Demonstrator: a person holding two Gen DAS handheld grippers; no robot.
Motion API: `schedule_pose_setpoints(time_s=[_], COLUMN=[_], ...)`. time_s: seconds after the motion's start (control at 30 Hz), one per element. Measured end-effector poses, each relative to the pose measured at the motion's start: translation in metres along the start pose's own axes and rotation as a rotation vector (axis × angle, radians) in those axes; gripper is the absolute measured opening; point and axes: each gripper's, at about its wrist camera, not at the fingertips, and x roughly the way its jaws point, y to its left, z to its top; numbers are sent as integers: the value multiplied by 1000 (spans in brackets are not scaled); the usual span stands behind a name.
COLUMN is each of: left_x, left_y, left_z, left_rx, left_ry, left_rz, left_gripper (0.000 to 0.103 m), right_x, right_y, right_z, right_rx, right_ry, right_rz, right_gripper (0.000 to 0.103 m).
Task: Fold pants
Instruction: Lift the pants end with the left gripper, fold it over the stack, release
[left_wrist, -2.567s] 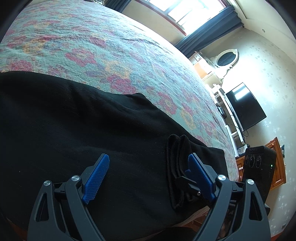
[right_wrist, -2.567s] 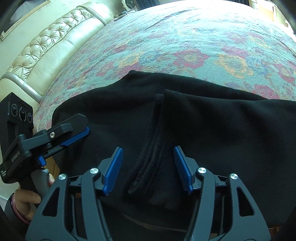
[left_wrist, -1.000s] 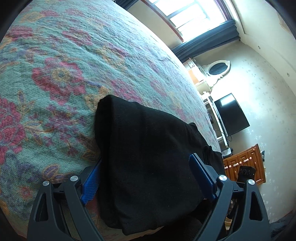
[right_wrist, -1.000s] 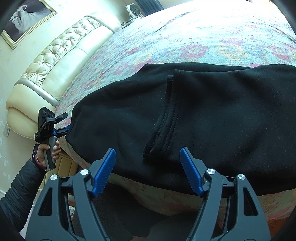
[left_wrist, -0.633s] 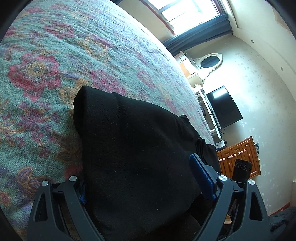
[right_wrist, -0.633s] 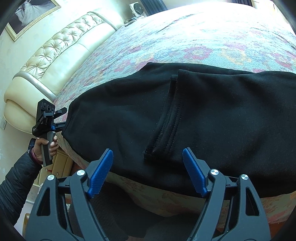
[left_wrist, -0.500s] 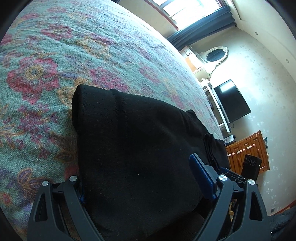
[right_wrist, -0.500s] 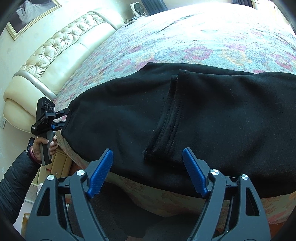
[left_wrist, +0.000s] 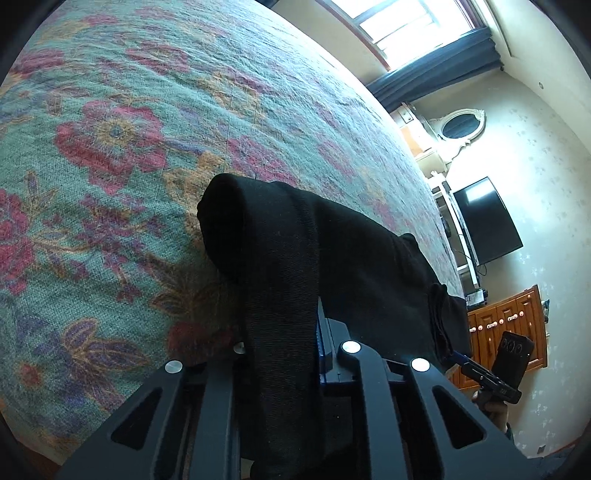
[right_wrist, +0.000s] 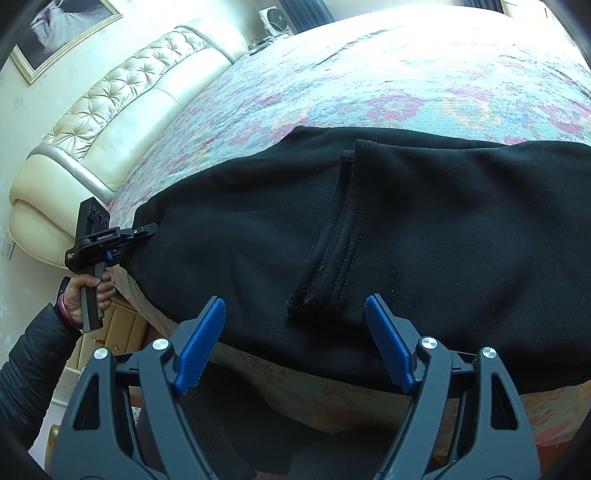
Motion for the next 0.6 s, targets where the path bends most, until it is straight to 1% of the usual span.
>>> schedule_pose_setpoints(time_s=[0.1,0.27,0.4,0.6], left_x=[-4,-21,-27,-31], left_y=[-9,-26,-58,-118], left_z=[2,8,14,27], left_rx=[10,5,41,109], left_ry=[-6,-42,-49,-51], left_rz=[11,-43,-65,-107], left_gripper=[14,14,14,14], right_x=[0,-2,-5,-18], right_y=[-1,-3,-5,-12], right_z=[0,1,2,0], right_rx=[2,7,13,25], right_ry=[-2,-7,-12,-29], right_rz=[0,0,-4,-18], right_gripper=[78,78,78,78])
